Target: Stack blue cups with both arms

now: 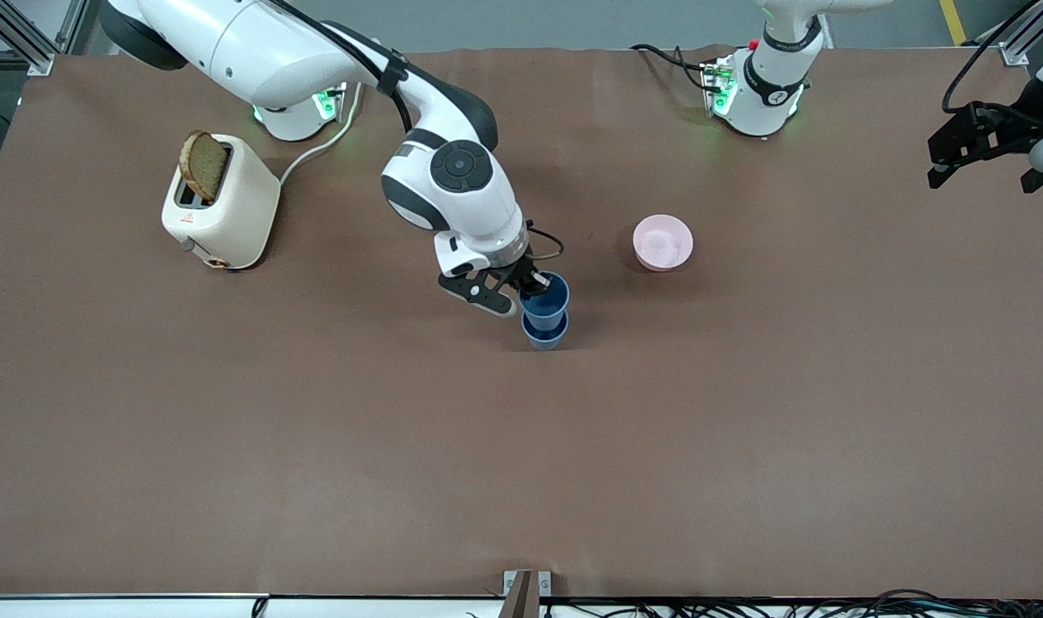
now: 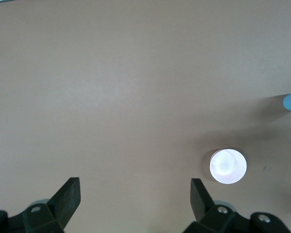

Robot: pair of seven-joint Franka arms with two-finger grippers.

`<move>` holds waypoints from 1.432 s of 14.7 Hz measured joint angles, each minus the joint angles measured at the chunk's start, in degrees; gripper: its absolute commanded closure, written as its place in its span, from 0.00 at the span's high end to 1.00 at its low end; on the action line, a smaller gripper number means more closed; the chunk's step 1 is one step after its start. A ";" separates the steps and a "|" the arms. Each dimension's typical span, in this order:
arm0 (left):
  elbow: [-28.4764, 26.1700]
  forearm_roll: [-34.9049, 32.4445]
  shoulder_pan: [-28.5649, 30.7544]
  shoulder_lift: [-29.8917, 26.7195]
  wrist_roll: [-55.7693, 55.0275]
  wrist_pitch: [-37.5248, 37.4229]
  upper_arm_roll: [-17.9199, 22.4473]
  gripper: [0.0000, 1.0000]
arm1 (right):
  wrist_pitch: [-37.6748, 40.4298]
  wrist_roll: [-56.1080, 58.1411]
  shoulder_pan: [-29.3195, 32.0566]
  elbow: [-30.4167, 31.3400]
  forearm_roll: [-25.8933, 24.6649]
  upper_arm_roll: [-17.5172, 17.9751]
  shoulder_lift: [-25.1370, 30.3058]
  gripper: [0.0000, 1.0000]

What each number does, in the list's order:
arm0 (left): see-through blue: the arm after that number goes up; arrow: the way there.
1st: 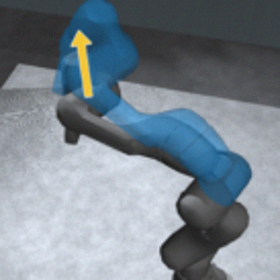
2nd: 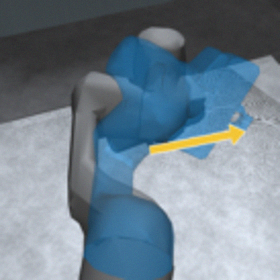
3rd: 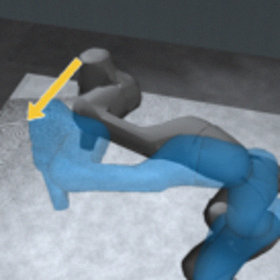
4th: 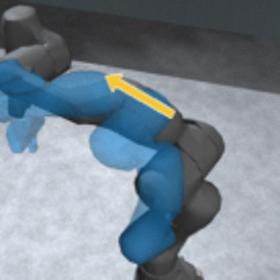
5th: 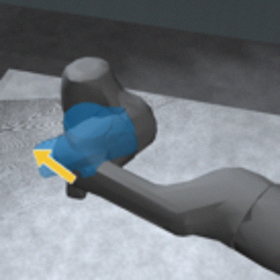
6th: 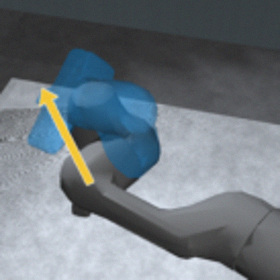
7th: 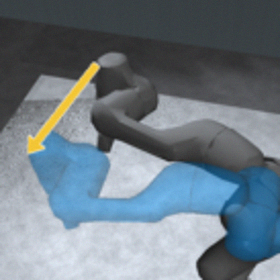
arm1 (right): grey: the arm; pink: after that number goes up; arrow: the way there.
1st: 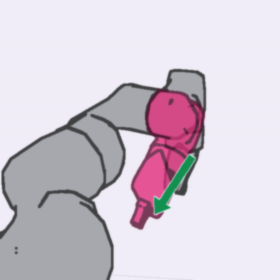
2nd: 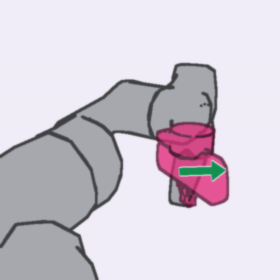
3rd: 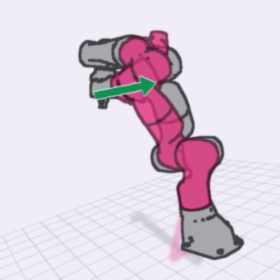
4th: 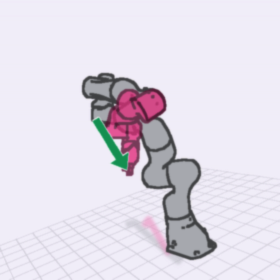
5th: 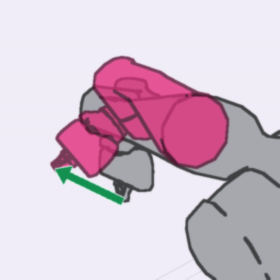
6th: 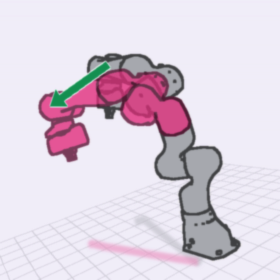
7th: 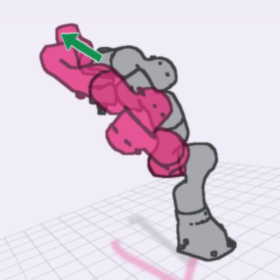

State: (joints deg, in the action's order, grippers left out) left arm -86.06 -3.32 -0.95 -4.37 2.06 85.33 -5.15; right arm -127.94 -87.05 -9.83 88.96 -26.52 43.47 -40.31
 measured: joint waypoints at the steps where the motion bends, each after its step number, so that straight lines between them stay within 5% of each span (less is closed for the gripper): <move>1: -0.02 0.00 -0.01 0.00 0.00 0.00 0.00 1.00 | 0.00 -0.02 -0.01 0.00 -0.08 0.00 -0.08 0.94; 8: -0.34 0.01 -0.50 0.05 0.19 0.00 -0.12 1.00 | 1.64 4.19 2.65 -2.66 -0.92 -0.37 1.36 1.00; 15: -0.63 0.01 -0.75 0.26 0.19 0.00 -0.57 1.00 | 23.21 30.01 16.87 -3.87 1.13 -0.74 17.58 1.00; 17: -0.64 0.01 -0.74 0.25 0.19 0.00 -0.57 1.00 | 26.05 38.22 18.12 -3.87 7.50 -5.40 22.37 1.00; 21: -0.70 0.01 -0.73 0.25 0.19 -0.01 -0.56 1.00 | 32.77 59.67 16.54 -3.78 20.93 -23.88 32.82 1.00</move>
State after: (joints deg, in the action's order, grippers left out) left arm -86.76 -3.31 -1.68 -4.12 2.25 85.33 -5.71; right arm -95.16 -27.37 6.71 85.18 -5.58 19.59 -7.49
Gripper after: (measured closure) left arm 0.000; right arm 0.000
